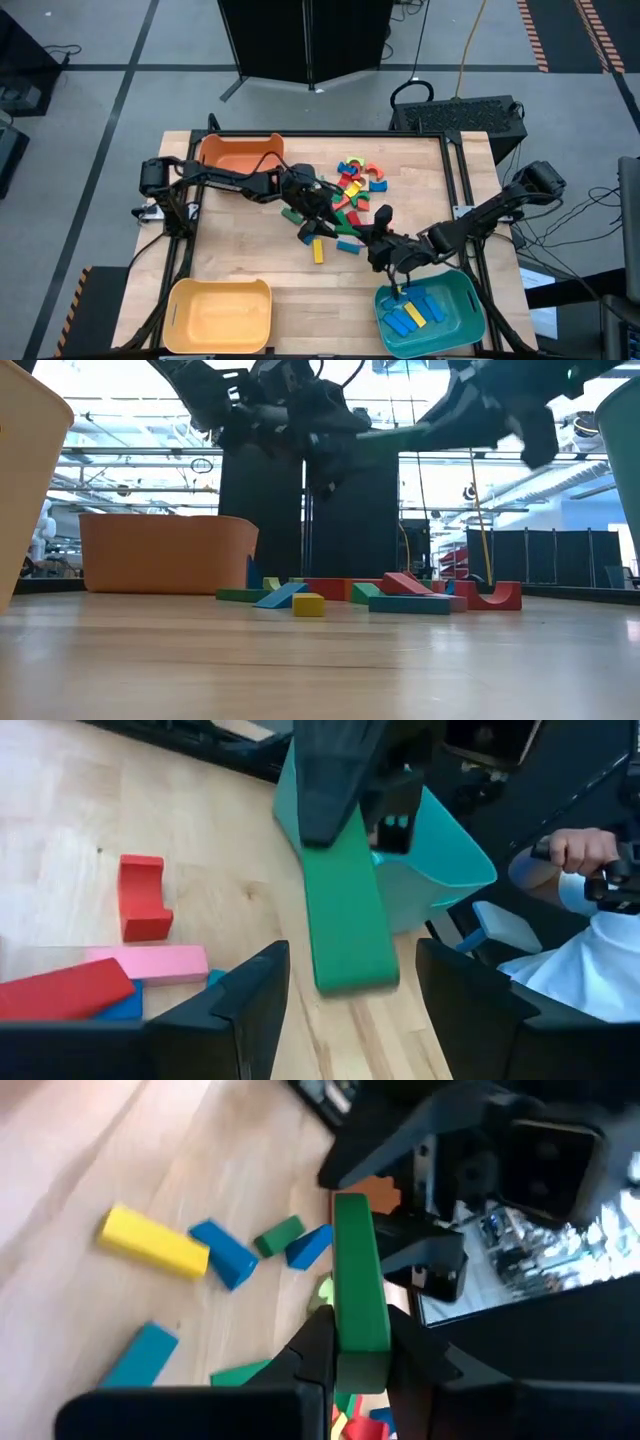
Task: Sort blocks by size
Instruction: Put the green rectangular block into the blue bin
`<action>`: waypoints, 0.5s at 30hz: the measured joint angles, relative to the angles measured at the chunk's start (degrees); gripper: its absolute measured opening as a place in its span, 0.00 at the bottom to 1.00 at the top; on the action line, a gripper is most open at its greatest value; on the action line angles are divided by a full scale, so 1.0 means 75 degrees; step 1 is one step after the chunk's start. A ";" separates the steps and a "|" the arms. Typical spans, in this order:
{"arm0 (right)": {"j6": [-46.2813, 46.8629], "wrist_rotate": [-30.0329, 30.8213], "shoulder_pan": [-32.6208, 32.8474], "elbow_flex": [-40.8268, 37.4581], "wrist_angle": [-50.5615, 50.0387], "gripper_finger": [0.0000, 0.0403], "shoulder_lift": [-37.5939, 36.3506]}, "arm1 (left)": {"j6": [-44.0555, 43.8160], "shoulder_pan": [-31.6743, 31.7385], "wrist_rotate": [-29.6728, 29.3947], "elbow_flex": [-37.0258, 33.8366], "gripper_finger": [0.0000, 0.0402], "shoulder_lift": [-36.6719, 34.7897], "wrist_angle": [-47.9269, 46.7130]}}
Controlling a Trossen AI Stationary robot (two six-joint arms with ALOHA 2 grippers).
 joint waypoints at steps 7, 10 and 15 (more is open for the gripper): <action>0.1742 -0.0034 0.0201 0.0000 -0.1333 0.11 -0.1296 | 0.1247 -0.0079 -0.1153 0.0012 0.55 -0.0922 -0.0911; 0.2776 -0.0058 0.0369 0.0000 -0.2217 0.12 -0.1827 | 0.1892 -0.0313 -0.2025 0.0012 0.55 -0.1198 -0.1402; 0.4596 -0.0835 0.0661 0.0000 -0.3542 0.14 -0.2584 | 0.2377 -0.0711 -0.2979 0.0012 0.55 -0.1271 -0.1589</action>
